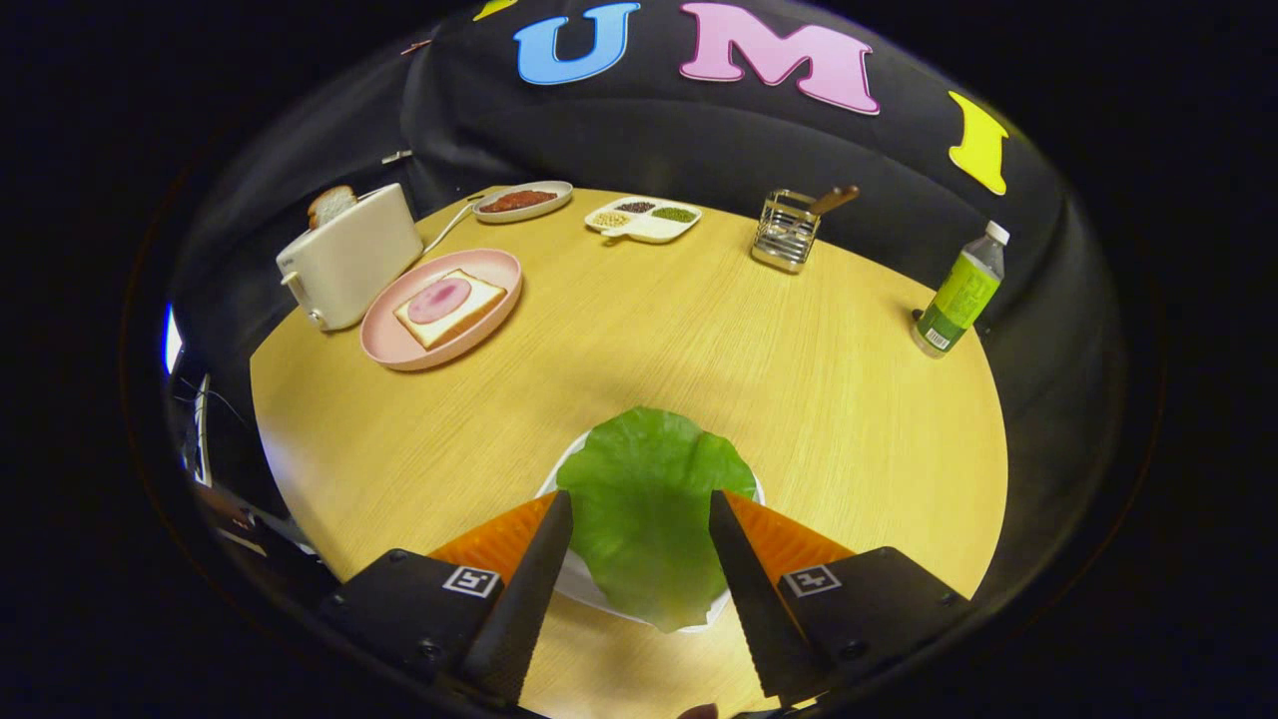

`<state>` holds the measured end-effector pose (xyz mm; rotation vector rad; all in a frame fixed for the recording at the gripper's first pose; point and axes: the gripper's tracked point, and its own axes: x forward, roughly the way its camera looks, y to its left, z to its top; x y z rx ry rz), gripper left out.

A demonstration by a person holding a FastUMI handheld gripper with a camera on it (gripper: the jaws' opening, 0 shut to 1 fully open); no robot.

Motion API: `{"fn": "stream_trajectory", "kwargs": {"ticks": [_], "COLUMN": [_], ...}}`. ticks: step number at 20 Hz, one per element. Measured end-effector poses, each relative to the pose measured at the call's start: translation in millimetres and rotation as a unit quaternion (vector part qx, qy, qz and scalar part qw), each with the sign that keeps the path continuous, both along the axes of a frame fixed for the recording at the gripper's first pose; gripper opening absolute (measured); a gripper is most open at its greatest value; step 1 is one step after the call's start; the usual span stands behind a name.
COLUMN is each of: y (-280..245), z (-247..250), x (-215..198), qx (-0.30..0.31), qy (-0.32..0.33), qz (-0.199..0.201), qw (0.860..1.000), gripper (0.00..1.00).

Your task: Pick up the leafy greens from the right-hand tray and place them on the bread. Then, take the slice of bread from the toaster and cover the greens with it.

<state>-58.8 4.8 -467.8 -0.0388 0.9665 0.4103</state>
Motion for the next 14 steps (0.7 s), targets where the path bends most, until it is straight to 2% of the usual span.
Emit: {"fn": "stream_trajectory", "kwargs": {"ticks": [3, 6, 10, 11, 13, 14], "y": [-0.1, 3.2, 2.6, 3.6, 2.8, 3.2], "z": [-23.0, -36.1, -37.2, -37.9, -37.4, -37.6], "x": [2.9, -0.7, 1.0, 2.5, 2.0, 2.3], "qx": [-0.013, -0.011, -0.009, -0.006, -0.008, -0.009], "qy": [0.026, 0.055, 0.058, 0.056, 0.060, 0.058], "qz": [0.012, 0.017, 0.018, 0.016, 0.012, 0.012], "qw": [0.999, 0.998, 0.998, 0.998, 0.998, 0.998], "gripper": [0.86, 0.80, 0.73, 0.63, 0.25, 0.10]}}
